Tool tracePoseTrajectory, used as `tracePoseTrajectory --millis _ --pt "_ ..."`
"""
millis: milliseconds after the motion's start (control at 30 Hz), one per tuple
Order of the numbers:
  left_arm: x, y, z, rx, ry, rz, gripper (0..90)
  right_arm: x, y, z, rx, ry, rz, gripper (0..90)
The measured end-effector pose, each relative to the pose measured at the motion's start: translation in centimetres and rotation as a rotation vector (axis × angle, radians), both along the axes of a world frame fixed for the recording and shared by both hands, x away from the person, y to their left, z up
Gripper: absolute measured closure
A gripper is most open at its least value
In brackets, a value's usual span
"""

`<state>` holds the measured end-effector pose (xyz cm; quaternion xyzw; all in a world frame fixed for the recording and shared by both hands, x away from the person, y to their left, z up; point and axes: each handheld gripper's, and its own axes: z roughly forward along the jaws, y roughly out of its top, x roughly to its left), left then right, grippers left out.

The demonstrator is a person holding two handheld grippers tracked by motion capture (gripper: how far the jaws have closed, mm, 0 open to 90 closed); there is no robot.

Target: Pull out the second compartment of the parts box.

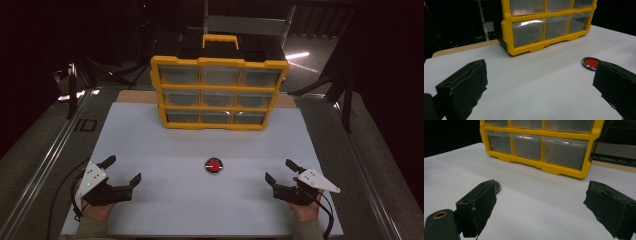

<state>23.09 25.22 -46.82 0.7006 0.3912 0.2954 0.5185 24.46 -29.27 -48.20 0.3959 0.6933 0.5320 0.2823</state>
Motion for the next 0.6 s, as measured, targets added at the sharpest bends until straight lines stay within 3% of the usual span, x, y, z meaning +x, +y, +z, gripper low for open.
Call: tracePoseTrajectory --millis 600 --pt "-0.2 -0.2 0.0 0.021 0.002 0.028 0.0 0.3 1.5 0.7 0.003 0.037 0.002 9.6"
